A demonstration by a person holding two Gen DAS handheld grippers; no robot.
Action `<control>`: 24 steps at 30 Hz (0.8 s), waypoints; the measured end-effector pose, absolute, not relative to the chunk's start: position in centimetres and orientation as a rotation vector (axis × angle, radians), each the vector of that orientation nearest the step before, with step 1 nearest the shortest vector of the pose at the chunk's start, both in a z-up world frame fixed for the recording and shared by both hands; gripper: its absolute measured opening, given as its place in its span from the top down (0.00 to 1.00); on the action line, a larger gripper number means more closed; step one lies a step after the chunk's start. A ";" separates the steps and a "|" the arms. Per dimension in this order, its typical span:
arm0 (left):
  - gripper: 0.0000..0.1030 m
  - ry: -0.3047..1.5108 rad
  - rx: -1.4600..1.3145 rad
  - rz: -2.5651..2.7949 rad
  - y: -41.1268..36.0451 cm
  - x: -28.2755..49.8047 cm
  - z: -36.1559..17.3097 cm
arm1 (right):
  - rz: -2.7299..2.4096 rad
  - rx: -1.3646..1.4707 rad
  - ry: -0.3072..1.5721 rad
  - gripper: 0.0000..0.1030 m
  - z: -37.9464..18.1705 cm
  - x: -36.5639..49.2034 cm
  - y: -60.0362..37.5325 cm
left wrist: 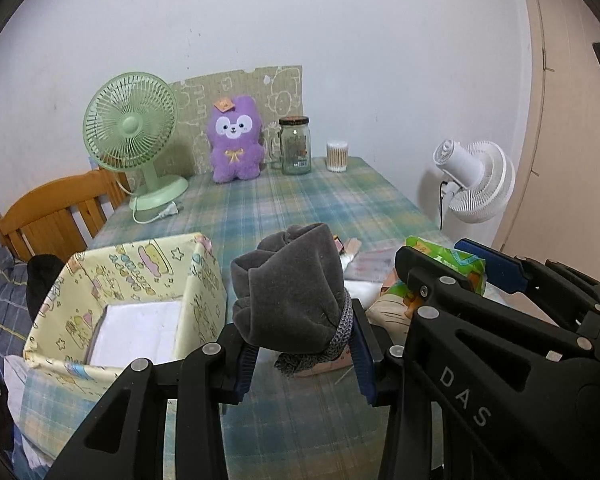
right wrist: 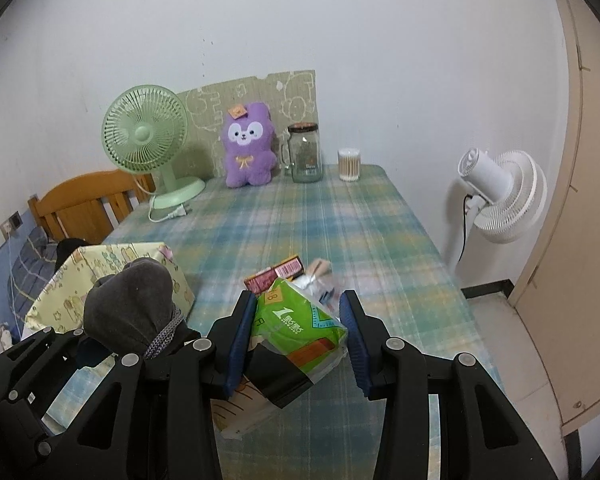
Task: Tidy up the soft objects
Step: 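Carry the sock and tissue pack over the yellow fabric box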
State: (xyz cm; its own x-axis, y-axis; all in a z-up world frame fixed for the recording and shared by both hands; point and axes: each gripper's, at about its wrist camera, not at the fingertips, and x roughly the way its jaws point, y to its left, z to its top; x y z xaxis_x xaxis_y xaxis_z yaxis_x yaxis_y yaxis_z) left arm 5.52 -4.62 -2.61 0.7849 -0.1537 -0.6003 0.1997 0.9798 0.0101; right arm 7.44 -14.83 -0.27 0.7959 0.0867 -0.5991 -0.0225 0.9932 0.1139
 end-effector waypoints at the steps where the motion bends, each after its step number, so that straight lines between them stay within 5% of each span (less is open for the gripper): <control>1: 0.60 0.639 0.073 -0.192 -4.6 5.5 -2.4 | 0.058 0.101 0.645 0.56 0.0 7.5 -14.8; 24: 0.60 0.596 0.067 -0.152 -0.6 7.3 0.7 | 0.098 0.057 0.562 0.56 4.1 9.3 -10.6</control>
State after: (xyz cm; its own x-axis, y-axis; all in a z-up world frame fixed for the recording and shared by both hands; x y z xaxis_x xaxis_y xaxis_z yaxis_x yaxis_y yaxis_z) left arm 7.30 -0.64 0.74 0.8169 -0.1230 -0.5635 0.1619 0.9866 0.0194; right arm 9.29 -10.59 4.13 0.8418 0.1080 -0.5289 -0.0770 0.9938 0.0804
